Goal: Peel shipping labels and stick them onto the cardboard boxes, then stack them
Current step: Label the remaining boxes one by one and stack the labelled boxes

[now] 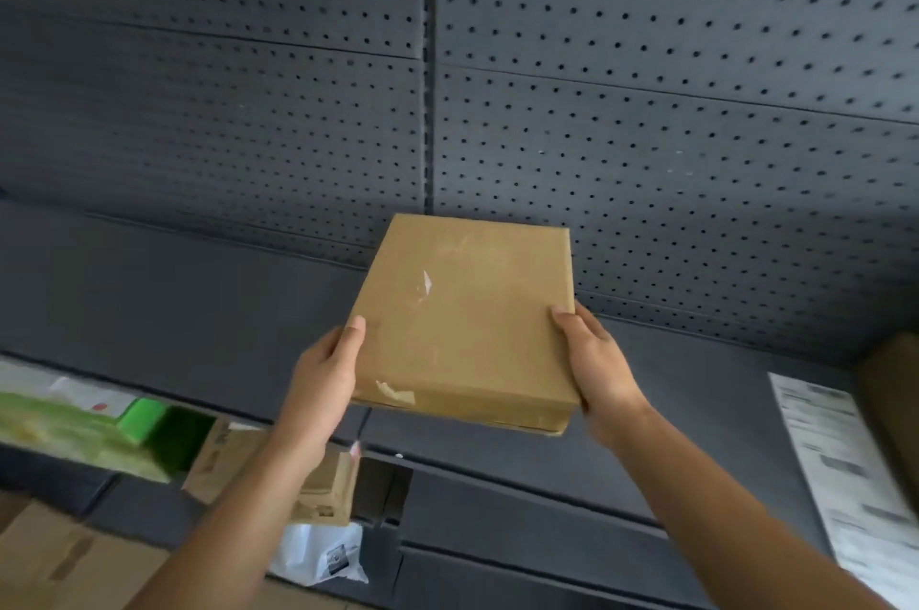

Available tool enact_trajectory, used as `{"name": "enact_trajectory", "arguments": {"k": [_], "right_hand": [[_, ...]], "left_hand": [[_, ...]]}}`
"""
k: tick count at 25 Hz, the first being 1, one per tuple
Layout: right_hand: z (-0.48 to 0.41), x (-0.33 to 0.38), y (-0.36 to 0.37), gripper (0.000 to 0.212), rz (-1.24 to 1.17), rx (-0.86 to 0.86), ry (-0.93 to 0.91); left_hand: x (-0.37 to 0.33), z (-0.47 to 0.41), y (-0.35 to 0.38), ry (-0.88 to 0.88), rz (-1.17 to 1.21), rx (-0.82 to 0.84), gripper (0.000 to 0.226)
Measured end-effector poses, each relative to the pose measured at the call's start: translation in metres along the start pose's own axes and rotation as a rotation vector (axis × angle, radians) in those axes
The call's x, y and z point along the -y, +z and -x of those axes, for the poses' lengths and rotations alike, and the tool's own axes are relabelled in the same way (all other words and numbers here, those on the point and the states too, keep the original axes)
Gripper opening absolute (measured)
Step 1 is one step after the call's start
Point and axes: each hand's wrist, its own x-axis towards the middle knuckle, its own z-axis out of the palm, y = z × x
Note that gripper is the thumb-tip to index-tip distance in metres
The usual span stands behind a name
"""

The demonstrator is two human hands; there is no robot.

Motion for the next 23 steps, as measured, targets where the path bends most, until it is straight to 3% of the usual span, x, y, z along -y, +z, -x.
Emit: {"name": "enact_trajectory", "arguments": {"k": [9,14,23], "right_hand": [[0.013,-0.024,-0.144,0.031,-0.055,-0.182,0.013],[0.006,-0.043,-0.168,0.015,-0.026,-0.162,0.034],[0.006,-0.052,-0.177,0.026,0.055,-0.114,-0.009]], "left_hand": [[0.007,0.041,0.121,0.066,-0.075,0.276,0.054],[0.022,0.054,0.143,0.087,-0.147,0.301,0.056],[0.024,0.064,0.15,0.117,-0.145,0.256,0.059]]}}
